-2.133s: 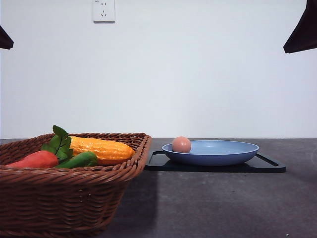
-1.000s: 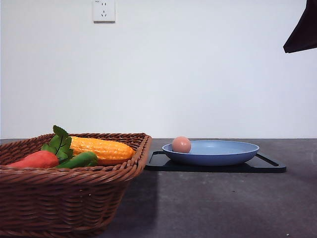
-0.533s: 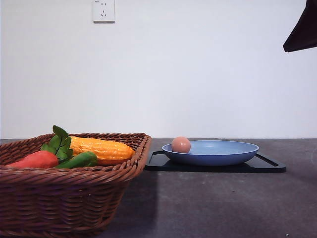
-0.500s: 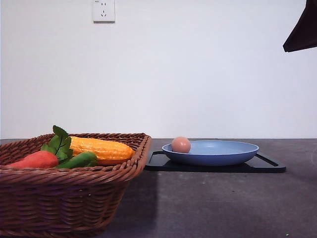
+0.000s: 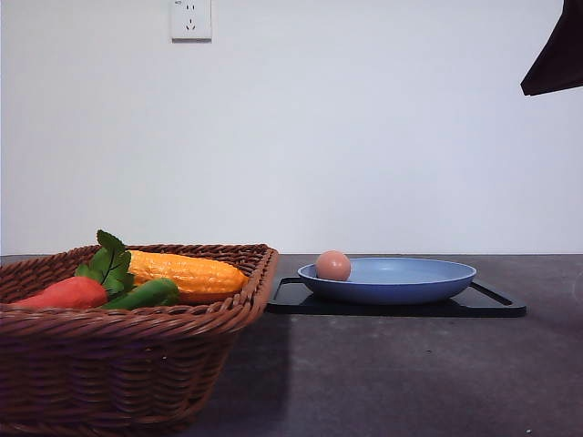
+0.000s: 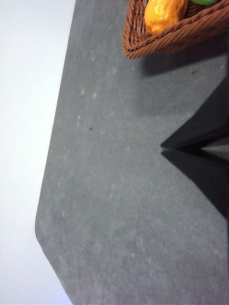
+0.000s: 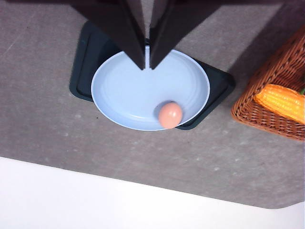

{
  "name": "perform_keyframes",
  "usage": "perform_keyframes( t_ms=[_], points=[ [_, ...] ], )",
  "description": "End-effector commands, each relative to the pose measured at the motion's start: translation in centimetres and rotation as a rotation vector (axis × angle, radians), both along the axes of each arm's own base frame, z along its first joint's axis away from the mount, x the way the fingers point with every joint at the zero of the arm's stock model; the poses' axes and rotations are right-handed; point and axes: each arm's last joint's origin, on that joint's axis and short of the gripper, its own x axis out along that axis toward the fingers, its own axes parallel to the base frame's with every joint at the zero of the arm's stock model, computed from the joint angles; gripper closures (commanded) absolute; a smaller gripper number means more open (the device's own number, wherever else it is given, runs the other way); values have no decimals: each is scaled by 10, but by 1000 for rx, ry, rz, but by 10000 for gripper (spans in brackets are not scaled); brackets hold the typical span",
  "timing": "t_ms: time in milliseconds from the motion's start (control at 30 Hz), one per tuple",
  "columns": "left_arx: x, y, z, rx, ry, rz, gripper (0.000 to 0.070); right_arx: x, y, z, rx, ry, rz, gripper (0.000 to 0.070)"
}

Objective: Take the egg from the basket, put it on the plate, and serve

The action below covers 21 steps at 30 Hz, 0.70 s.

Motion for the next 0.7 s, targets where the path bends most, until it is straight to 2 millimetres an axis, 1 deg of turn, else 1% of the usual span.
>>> perform_keyframes(
  t_ms=[0,367,567,667],
  points=[
    [1,0,-10,-5,31,2,700,0,1,3,23,-6,1,700],
    [1,0,-10,-5,31,1,700,0,1,3,23,-5,1,700],
    [1,0,-10,-5,31,1,700,1,-1,4,-20,-34,-55,700],
    [1,0,-10,-5,31,1,700,-2,-3,2,-59,-28,-35,700]
  ],
)
